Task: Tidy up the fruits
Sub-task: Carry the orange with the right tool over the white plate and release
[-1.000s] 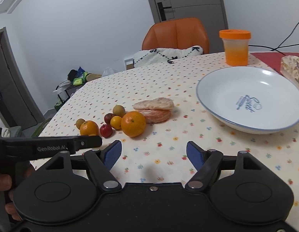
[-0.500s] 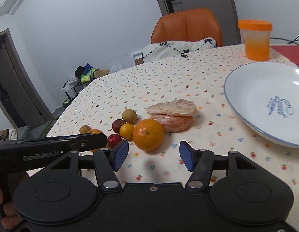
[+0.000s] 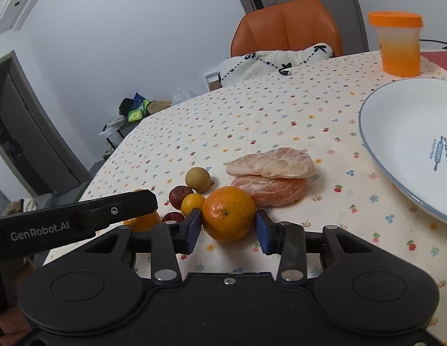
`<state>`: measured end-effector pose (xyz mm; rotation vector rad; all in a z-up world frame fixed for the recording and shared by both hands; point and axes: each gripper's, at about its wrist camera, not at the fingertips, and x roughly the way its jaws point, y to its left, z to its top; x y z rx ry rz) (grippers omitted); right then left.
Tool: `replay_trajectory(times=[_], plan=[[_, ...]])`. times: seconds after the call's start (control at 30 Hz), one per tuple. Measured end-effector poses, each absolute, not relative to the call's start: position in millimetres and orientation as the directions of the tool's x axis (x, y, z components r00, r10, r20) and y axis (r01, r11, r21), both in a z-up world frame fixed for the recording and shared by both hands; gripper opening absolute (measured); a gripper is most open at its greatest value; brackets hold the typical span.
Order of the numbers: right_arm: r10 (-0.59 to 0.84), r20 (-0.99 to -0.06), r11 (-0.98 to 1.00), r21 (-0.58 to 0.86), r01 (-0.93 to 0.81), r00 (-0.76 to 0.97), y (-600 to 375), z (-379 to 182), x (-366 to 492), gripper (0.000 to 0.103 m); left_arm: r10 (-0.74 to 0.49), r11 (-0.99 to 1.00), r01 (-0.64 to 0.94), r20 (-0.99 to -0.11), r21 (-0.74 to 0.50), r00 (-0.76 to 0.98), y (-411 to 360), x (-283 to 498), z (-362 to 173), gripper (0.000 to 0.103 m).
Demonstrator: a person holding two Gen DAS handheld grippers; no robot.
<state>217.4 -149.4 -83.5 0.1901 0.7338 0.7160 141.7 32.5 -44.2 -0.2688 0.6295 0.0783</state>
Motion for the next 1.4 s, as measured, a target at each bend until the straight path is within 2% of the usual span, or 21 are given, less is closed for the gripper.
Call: replay_trajectory(times=[0.5,1.13,1.4], plan=[[0.662,-0.438,0.747,0.445,-0.494,0.608,-192.7,-61.7,203.9,0.038,-0.029,0.973,-0.106,-0.562,-0.207,0.827,7.3,147.8,-29.2,0.024],[0.524,-0.375,0.83,0.428,-0.359,0.765,-273.4,-45.7,199.3,0.038,-0.135,0.982,0.036,-0.554,-0.186,0.821,-62.0,181.1,-25.0,0.024],[0.462,-0.375,0.859,0.417,-0.299,0.804,-302.4,-51.6,204.1,0.038,-0.151,0.984,0.067,-0.567,-0.167,0.81,-86.9,193.4,-26.7,0.024]])
